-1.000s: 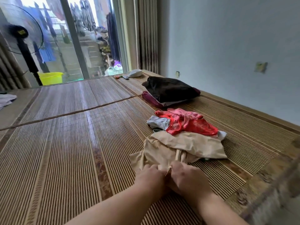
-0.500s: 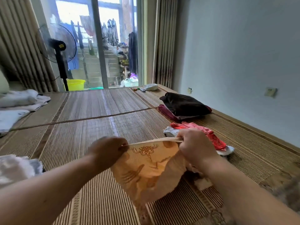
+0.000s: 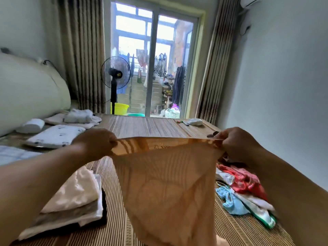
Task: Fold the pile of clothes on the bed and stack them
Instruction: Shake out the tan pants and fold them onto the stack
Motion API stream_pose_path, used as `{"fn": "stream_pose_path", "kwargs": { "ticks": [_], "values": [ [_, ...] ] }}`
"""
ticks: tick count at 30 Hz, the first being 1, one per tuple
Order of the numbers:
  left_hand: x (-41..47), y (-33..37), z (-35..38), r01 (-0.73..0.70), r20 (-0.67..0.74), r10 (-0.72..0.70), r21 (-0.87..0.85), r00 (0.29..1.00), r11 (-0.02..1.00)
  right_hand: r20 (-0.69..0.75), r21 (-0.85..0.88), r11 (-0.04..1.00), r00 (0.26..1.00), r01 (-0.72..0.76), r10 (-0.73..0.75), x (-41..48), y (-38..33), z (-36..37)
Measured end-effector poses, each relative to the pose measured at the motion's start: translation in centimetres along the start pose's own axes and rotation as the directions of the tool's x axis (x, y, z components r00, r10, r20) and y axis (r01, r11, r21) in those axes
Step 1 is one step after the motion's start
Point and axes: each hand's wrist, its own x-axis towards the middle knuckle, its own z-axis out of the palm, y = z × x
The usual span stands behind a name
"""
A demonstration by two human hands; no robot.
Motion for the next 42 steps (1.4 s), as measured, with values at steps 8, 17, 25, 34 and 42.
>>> {"fn": "stream_pose_path", "kwargs": {
  "ticks": [8, 17, 25, 34, 42],
  "values": [
    [-0.1, -4.4, -6.0, 0.320, 0.184, -0.262, -0.568, 0.948, 0.758, 0.073, 0.377, 0.910, 0.985, -0.174, 0.158, 0.6, -4.0, -0.3],
    [0.3, -5.4, -11.9, 0.306, 0.183, -0.286, -0.820, 0.941, 0.483, 0.087, 0.804, 0.583, 0.993, -0.114, 0.073, 3.0, -9.1, -2.8],
    [-1.2, -7.8, -15.1, 0.310, 0.371, 0.033, -0.819, 0.928, 0.483, 0.047, 0.772, 0.629, 0.995, -0.094, 0.090, 4.0, -8.9, -2.8],
    [-1.4, -8.4, -12.6, 0.133, 0.207, 0.077, -0.829, 0.975, 0.544, -0.045, 0.727, 0.684, 0.998, 0.058, -0.037, 4.2, -8.4, -2.2],
    [-1.2, -7.1, -8.9, -0.186, -0.145, 0.152, -0.262, 0.978, 0.947, -0.171, 0.683, 0.724, 0.985, 0.099, 0.027, 4.5, -8.0, -2.5]
  ]
}}
